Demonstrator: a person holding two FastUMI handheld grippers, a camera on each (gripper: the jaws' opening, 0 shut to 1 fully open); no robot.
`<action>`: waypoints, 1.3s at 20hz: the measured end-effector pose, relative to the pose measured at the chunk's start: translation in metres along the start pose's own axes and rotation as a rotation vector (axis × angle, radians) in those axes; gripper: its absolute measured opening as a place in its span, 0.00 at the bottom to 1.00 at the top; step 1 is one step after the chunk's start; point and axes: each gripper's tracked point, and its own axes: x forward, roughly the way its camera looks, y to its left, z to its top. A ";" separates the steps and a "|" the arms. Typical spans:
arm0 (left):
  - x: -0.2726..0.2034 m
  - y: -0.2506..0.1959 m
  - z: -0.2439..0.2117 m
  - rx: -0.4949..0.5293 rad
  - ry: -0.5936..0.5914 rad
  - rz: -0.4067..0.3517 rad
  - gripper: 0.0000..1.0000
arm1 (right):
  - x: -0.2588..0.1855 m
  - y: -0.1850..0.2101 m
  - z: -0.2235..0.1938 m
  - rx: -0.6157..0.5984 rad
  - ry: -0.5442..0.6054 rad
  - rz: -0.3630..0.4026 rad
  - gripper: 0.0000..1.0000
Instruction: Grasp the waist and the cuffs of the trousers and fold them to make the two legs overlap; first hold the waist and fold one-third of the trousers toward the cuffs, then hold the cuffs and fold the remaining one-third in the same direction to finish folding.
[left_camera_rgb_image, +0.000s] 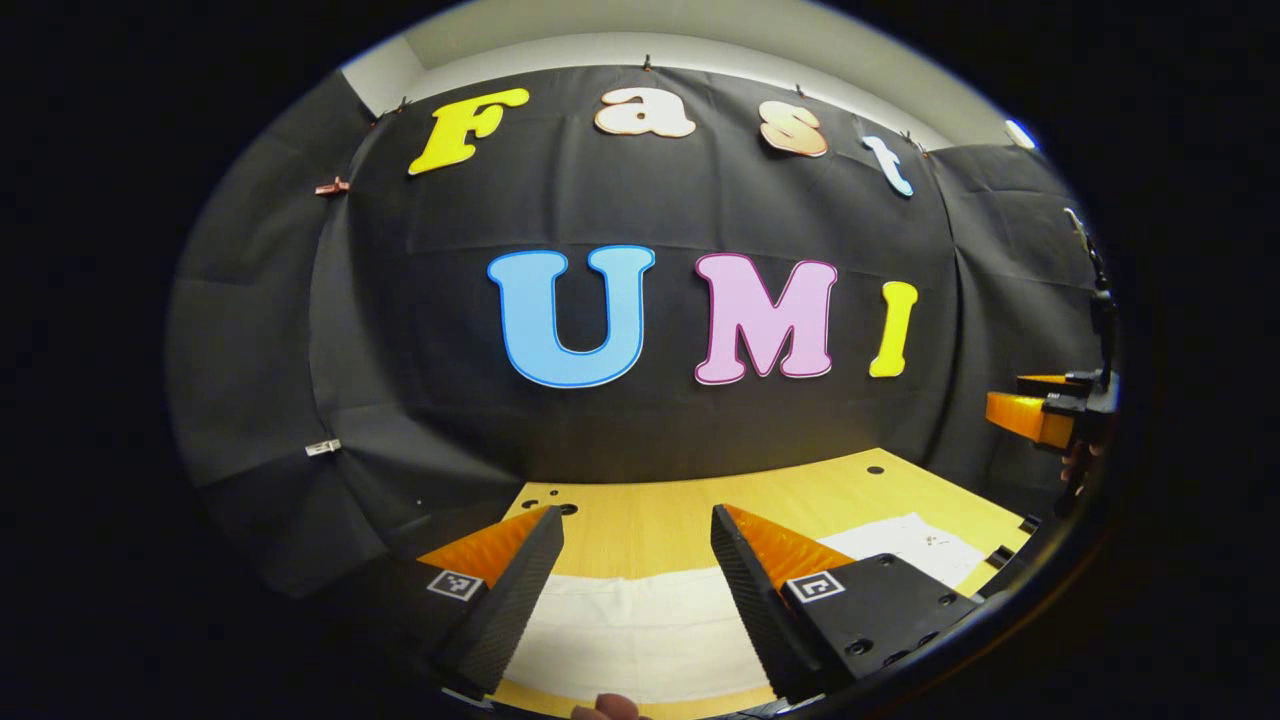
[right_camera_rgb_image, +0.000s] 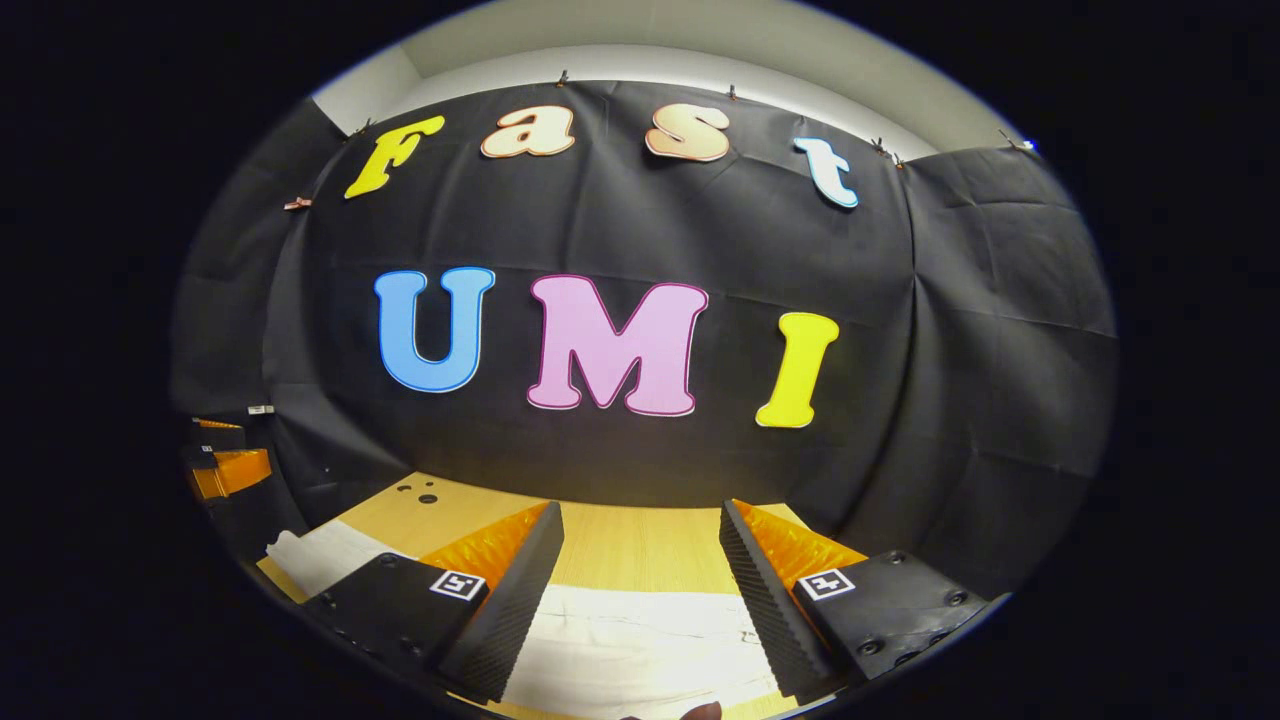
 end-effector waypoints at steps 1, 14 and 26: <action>0.001 0.004 -0.001 0.037 -0.003 0.001 0.94 | 0.001 0.000 -0.001 -0.003 0.003 0.001 0.97; 0.001 0.048 -0.149 0.830 0.191 -0.311 0.96 | -0.003 -0.003 -0.030 -0.063 0.073 -0.009 0.97; -0.023 0.102 -0.324 1.109 0.596 -0.613 0.96 | -0.018 -0.040 -0.039 -0.059 0.107 -0.123 0.97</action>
